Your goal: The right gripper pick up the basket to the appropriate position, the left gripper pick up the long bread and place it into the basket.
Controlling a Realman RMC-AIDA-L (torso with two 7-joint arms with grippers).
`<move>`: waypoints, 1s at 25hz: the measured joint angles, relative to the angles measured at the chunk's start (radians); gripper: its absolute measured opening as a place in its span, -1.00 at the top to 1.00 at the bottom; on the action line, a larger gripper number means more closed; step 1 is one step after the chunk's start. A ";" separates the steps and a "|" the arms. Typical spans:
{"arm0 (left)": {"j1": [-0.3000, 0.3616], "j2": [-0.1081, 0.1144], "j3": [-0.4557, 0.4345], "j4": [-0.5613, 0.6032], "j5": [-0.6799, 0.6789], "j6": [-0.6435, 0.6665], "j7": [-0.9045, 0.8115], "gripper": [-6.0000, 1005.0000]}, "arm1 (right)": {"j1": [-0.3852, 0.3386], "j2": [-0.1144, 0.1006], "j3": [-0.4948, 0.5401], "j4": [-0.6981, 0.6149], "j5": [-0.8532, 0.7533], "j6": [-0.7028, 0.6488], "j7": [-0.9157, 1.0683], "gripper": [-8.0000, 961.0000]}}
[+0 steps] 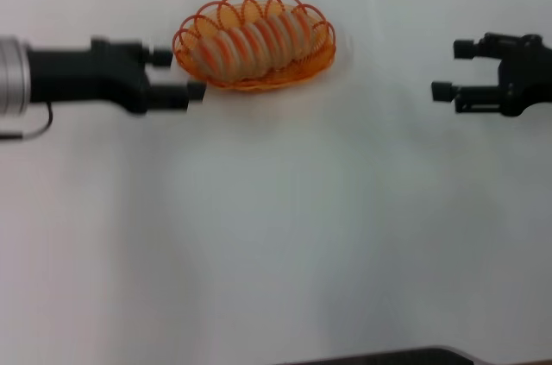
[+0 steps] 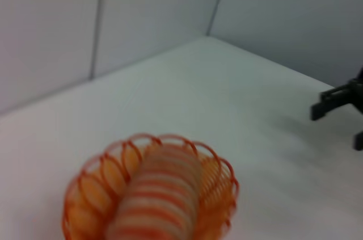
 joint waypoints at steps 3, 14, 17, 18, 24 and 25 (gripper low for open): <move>0.023 0.011 -0.023 -0.074 -0.001 0.032 0.048 -0.51 | 0.011 0.023 0.000 0.000 -0.054 0.033 -0.024 -0.77; 0.049 0.020 -0.110 -0.252 -0.002 0.086 0.194 -0.51 | 0.019 0.063 0.013 0.001 -0.108 0.106 -0.059 -0.77; 0.050 0.020 -0.116 -0.263 -0.001 0.088 0.208 -0.51 | 0.016 0.069 0.014 -0.001 -0.108 0.107 -0.069 -0.77; 0.051 0.021 -0.117 -0.264 0.000 0.089 0.208 -0.51 | 0.015 0.071 0.014 -0.001 -0.108 0.108 -0.071 -0.77; 0.062 0.031 -0.119 -0.265 -0.003 0.100 0.215 -0.51 | 0.007 0.074 0.014 0.007 -0.108 0.110 -0.094 -0.77; 0.062 0.032 -0.119 -0.267 -0.003 0.102 0.218 -0.51 | 0.006 0.075 0.014 0.007 -0.108 0.111 -0.096 -0.77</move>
